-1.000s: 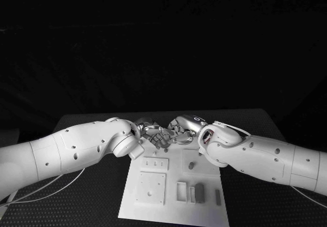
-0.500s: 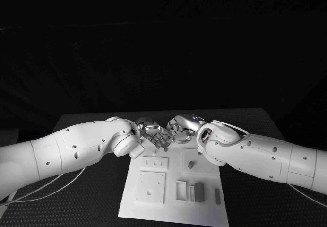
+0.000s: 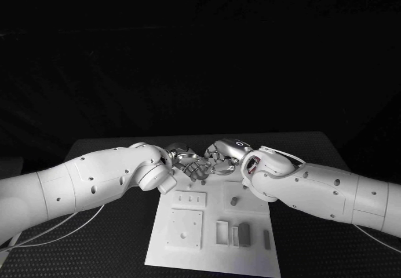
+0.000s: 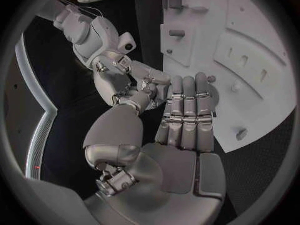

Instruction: Assemble the parts on the task board

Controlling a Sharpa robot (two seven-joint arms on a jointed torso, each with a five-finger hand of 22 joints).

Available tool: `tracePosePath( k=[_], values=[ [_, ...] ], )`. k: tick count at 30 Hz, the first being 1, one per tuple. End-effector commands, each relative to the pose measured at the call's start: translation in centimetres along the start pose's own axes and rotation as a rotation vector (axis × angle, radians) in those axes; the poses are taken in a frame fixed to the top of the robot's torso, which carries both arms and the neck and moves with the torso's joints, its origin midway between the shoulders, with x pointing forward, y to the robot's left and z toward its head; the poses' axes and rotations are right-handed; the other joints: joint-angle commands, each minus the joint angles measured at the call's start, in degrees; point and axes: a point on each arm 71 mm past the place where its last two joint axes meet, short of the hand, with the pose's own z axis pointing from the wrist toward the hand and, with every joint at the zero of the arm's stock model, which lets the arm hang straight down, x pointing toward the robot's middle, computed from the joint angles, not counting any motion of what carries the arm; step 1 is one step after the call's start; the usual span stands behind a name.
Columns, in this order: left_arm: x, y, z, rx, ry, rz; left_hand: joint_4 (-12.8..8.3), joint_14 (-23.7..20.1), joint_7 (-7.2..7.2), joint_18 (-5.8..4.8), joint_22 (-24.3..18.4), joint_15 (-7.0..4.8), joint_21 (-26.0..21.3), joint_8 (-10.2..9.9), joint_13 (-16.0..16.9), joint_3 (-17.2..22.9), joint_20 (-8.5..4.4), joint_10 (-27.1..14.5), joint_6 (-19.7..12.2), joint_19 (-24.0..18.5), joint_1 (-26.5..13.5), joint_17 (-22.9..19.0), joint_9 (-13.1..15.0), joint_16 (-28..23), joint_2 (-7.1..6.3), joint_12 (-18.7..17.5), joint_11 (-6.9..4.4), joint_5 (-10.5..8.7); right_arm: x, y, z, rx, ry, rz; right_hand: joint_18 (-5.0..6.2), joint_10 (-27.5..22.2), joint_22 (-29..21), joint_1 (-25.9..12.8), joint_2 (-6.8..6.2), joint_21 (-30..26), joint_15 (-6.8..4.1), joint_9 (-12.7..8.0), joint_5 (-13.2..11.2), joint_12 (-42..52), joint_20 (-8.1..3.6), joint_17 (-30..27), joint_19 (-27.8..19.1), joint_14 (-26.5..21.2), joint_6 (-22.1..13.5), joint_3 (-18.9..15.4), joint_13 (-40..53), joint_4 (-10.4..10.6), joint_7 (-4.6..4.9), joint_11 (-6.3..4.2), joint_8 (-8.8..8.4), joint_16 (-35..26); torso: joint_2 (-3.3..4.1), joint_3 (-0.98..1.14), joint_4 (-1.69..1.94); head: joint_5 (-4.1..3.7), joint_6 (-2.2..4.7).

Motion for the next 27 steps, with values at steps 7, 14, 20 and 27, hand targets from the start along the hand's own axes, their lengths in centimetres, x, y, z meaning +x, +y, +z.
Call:
tracePosePath(
  k=[7, 14, 20, 27],
  values=[
    [0.3, -0.51, 0.11, 0.023, 0.019, -0.005, -0.6, 1.0, -0.5, -0.02, 0.5, -0.13, 0.5, 0.5, 0.8, 2.0, -0.44, 1.0, 1.2, 0.8, 0.9, 1.1, 0.2, -0.1, 1.98, 0.4, -0.2, 0.2, 0.33, 0.23, 0.01, -0.011, 0.029, -0.013, 0.46, -0.1, 0.7, 0.0, 0.46, 0.3, -0.33, 0.1, 0.0, -0.3, -0.2, -0.1, 0.3, 0.1, 4.6, 0.1, 0.0, 0.2, 1.65, -0.42, 0.16, 0.0, 0.02, 0.01, -0.01, -0.1, -0.15],
    [0.22, -0.44, 0.16, 0.02, 0.017, -0.004, -0.5, 1.9, -1.12, -0.27, 1.2, -0.53, 0.6, 1.3, 2.0, 2.7, -0.76, 2.1, 2.5, 1.0, 0.0, 2.8, 1.1, 0.4, 3.14, 0.9, -0.74, 0.2, 0.34, 0.03, 0.03, -0.006, 0.032, -0.015, 0.46, 0.0, 0.7, 0.0, 0.42, 0.3, -0.34, 0.1, 0.0, -0.3, -0.21, -0.1, 0.3, 0.1, 4.6, 0.2, 0.0, 0.1, 1.65, -0.43, 0.15, 0.0, 0.02, -0.01, 0.0, -0.16, -0.27],
    [0.15, -0.39, 0.15, 0.02, 0.013, 0.0, -1.0, 2.9, -1.83, -0.48, 2.5, -1.22, 1.3, 2.5, 4.1, 2.5, -1.42, 3.2, 3.6, 1.5, -0.9, 5.6, 3.0, 1.8, 4.22, 2.4, -1.53, 0.21, 0.34, -0.12, 0.06, 0.001, 0.03, -0.016, 0.46, -0.1, 0.7, -0.2, 0.04, 0.3, -0.33, 0.1, 0.0, -0.4, -0.23, -0.1, 0.3, 0.0, 4.4, 0.2, 0.0, 0.0, 1.71, -0.38, -0.03, -0.1, 0.0, 0.02, 0.02, -0.14, -0.35],
    [-0.14, -0.16, 0.07, 0.016, 0.004, 0.007, -1.3, 2.7, -2.2, -0.71, 4.3, -1.63, 2.1, 3.3, 6.4, 2.6, -2.0, 3.0, 3.7, 1.6, -1.7, 7.2, 5.4, 3.5, 4.57, 4.2, -1.97, 0.18, 0.21, -0.58, -0.09, 0.012, 0.025, -0.003, 0.46, -1.2, 0.6, -1.1, -1.85, -0.5, 0.25, -0.2, 0.0, -1.9, 0.03, -0.3, -0.7, -0.9, 2.6, 0.4, -0.7, 0.4, 2.54, 0.36, -1.36, -0.8, -0.02, 0.0, -0.04, -0.24, -0.39]
  ],
)
